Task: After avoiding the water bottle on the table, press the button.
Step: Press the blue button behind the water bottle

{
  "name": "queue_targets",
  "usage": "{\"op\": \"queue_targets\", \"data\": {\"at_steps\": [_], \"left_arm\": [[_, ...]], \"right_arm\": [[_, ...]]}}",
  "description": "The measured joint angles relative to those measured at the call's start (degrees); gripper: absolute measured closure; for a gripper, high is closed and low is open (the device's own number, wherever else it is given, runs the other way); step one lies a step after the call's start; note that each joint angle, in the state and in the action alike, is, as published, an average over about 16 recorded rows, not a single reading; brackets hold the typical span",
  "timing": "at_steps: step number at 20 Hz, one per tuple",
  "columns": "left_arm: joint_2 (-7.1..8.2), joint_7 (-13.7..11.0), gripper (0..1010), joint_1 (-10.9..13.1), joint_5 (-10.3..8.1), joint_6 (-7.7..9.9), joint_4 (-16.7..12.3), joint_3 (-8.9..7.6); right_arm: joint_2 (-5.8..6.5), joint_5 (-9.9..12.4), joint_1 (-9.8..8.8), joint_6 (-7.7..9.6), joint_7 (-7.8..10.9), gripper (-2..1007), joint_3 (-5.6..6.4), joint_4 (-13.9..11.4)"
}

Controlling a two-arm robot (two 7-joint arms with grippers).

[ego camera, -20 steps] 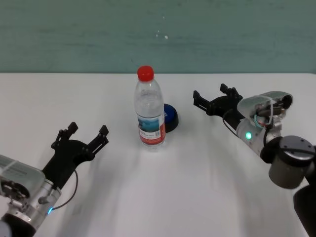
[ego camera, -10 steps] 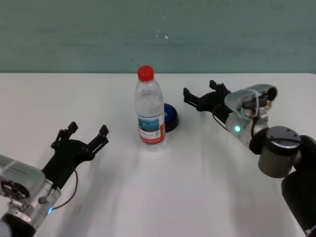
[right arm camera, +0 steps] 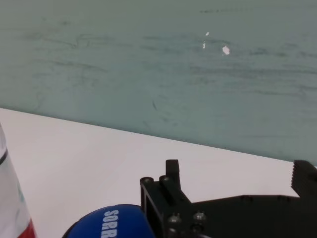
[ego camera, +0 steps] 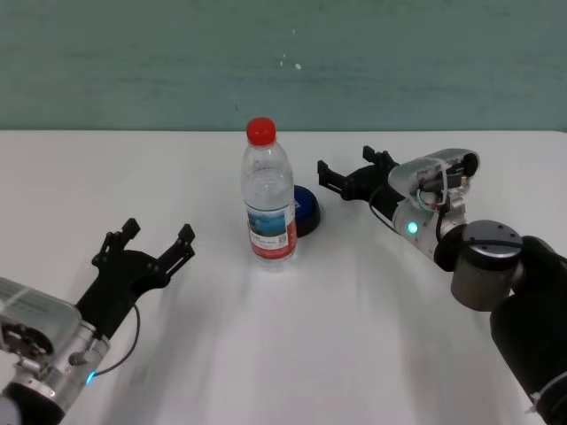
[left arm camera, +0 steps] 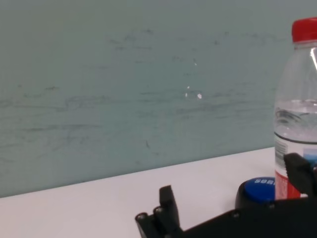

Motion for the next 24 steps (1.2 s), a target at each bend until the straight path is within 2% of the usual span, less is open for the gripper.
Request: {"op": "queue_targets", "data": {"at_steps": [13, 24], "left_arm": [[0.00, 0.00, 0, 0.00, 0.00, 0.00, 0.00, 0.00], [0.00, 0.00, 0, 0.00, 0.00, 0.00, 0.00, 0.00]], "right_arm": [[-2.63, -0.76, 5.93, -2.76, 2.10, 1, -1.17, 10.90], [-5.06, -0.86, 10.60, -5.28, 4.06, 1, -0.81, 21.82]]}}
